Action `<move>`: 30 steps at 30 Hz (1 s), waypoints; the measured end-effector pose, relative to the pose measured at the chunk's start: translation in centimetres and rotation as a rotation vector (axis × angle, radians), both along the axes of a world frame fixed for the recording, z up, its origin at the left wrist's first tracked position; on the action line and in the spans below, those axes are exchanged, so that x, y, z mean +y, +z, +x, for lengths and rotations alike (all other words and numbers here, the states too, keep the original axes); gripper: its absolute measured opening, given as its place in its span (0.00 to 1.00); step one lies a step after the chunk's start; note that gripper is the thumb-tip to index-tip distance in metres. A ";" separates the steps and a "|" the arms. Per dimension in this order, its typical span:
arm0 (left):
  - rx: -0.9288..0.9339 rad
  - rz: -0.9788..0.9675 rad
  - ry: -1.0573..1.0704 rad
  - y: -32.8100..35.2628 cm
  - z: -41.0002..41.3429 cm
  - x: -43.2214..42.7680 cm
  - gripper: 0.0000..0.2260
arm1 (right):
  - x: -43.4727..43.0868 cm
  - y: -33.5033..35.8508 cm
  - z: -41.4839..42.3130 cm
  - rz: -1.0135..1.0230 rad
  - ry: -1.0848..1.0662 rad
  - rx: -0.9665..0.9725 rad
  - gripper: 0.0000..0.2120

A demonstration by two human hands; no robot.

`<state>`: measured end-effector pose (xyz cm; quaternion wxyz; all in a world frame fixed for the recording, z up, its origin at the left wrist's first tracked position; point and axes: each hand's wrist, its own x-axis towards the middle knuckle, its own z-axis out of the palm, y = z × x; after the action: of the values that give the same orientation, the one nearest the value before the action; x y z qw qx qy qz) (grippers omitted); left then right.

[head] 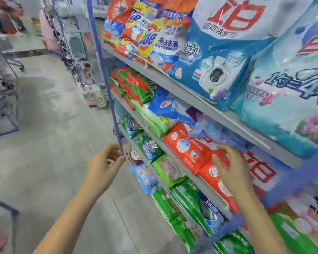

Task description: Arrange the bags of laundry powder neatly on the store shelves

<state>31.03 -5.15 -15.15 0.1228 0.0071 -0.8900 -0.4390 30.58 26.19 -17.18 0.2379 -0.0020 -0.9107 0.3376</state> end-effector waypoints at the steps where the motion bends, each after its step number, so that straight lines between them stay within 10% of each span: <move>1: -0.015 -0.005 -0.002 -0.2 -1.3 -0.1 0.07 | 0.2 -0.4 -1.6 0.044 -0.035 -0.001 0.12; 13: -0.074 -0.057 -0.152 -2.1 -15.9 -2.5 0.08 | -0.7 -3.4 -14.6 0.399 -0.269 -0.298 0.26; 16: -0.070 -0.095 -0.300 -2.3 -20.2 -3.0 0.08 | -1.1 -3.6 -14.7 0.229 -0.396 -0.406 0.35; 20: -0.068 -0.129 -0.478 -2.8 -24.7 -3.6 0.09 | -2.0 -2.8 -14.3 0.197 -0.679 -0.149 0.18; 27: -0.130 -0.080 -0.808 -4.5 -28.1 -1.6 0.09 | -6.8 -0.3 -8.7 -0.174 -0.707 0.151 0.22; 30: -0.215 -0.014 -0.975 -4.7 -26.5 0.5 0.09 | -9.5 0.9 -5.9 -0.340 -0.706 0.220 0.02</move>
<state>4.54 -4.65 -19.85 -0.1893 -0.3655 -0.8003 -0.4361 24.63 16.69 -16.33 0.4317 -0.3177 -0.7542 0.3793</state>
